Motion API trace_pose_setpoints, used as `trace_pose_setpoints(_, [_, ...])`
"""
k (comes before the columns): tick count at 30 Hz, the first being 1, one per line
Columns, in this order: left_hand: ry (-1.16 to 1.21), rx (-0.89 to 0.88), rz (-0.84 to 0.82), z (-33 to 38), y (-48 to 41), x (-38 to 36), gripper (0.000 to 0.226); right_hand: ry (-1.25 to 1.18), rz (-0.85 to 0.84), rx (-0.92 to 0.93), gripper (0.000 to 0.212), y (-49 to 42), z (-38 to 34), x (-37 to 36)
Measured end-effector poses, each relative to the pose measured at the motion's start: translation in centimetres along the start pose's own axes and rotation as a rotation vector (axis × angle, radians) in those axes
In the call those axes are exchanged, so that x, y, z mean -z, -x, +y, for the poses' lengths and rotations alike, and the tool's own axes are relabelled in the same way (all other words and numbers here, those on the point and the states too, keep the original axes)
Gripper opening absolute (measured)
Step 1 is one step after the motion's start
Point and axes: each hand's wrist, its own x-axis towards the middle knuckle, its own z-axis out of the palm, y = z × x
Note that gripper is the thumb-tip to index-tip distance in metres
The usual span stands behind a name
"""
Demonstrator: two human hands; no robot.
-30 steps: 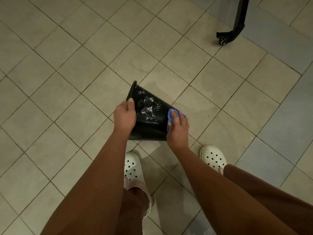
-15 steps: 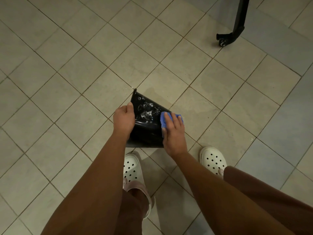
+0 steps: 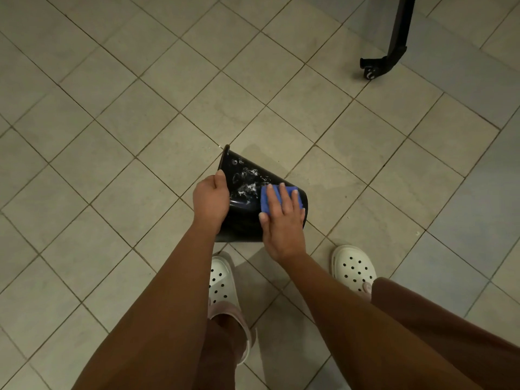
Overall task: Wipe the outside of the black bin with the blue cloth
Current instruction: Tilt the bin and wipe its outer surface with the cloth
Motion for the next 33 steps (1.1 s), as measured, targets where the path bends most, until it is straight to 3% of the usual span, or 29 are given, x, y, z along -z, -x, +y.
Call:
trace_pose_setpoints(4, [-0.01,0.022,-0.037,0.0,-0.1,0.1,0.045,0.034,0.026,-0.139,0.063,2.2,-1.0,-1.4])
trace_pose_setpoints(7, [-0.039,0.04,-0.083,-0.4,-0.2,0.1,0.042,0.085,0.039,0.038,0.056,2.8,-1.4,-2.0])
trace_pose_setpoints(11, [0.0,0.035,-0.077,-0.4,0.2,-0.1,0.04,0.08,-0.027,0.267,0.067,0.2,-1.1,-0.4])
trace_pose_setpoints(14, [0.007,0.034,-0.037,-0.4,0.4,-0.1,0.04,-0.003,-0.001,0.138,0.056,-0.7,-0.5,0.7])
trace_pose_setpoints(18, [-0.013,0.023,-0.013,-0.5,0.1,-0.1,0.044,-0.054,0.077,-0.134,0.069,1.2,-0.2,-0.2])
trace_pose_setpoints(21, [0.035,0.078,-0.048,-0.6,-0.1,0.1,0.041,-0.054,0.118,-0.013,0.072,3.0,-1.1,-1.5])
trace_pose_setpoints(24, [0.078,0.12,-0.093,-0.5,0.2,0.2,0.039,0.001,0.063,0.194,0.074,2.4,-2.2,-1.9])
trace_pose_setpoints(26, [0.092,0.121,-0.093,-0.1,0.5,0.2,0.038,0.005,0.043,0.227,0.071,0.6,-2.2,-1.2])
trace_pose_setpoints(29, [0.118,0.122,-0.072,0.1,0.6,0.1,0.036,-0.038,0.053,0.128,0.065,-1.0,-1.1,-0.1])
trace_pose_setpoints(33, [0.12,0.148,-0.098,0.2,0.5,0.2,0.04,-0.054,0.058,-0.107,0.073,0.4,-0.4,0.1])
